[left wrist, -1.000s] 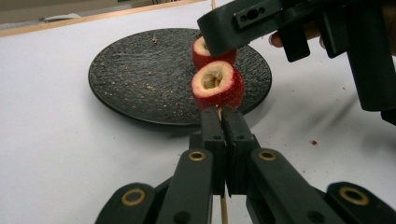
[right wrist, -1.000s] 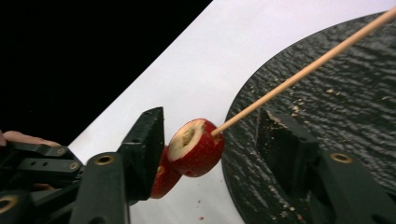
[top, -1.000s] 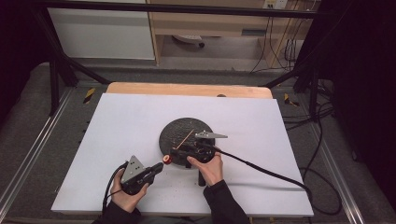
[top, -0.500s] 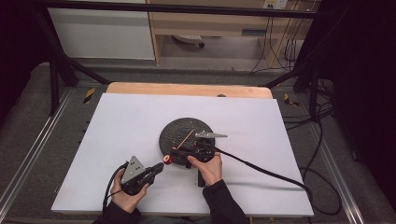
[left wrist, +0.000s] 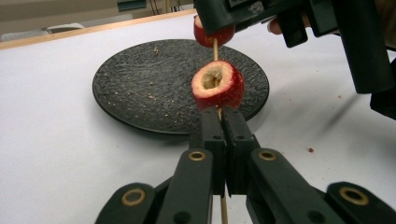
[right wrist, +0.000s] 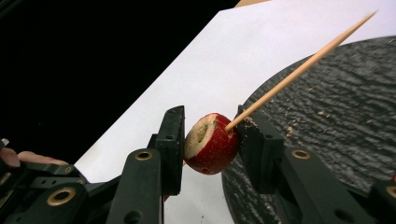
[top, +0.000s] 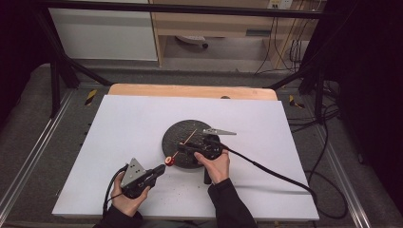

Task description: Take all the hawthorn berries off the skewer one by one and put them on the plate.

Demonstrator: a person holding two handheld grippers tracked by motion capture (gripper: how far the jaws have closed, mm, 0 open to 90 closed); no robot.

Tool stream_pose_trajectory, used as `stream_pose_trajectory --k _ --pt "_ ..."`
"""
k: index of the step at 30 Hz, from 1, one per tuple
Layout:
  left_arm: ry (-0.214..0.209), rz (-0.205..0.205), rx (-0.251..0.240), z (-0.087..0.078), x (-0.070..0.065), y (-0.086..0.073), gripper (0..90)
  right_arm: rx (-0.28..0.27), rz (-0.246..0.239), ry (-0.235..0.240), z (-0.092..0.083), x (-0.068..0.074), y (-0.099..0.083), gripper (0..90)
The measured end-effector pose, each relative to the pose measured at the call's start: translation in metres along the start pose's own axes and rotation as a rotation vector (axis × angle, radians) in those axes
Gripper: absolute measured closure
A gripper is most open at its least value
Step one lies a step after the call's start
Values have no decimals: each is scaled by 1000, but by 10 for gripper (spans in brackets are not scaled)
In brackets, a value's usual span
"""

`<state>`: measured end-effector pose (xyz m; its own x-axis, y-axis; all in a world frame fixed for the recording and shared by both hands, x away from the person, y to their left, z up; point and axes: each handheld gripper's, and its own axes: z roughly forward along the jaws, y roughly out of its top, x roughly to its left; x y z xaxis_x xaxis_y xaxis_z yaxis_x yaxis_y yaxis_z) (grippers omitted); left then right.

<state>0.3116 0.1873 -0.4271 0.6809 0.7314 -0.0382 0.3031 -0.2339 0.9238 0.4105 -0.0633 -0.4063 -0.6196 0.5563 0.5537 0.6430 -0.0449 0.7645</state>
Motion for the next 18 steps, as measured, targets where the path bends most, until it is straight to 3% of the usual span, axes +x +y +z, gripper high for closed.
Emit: stream_pose_trajectory --k 18 --pt "-6 1 -20 -5 1 1 884 -85 -53 -88 -24 -9 40 639"
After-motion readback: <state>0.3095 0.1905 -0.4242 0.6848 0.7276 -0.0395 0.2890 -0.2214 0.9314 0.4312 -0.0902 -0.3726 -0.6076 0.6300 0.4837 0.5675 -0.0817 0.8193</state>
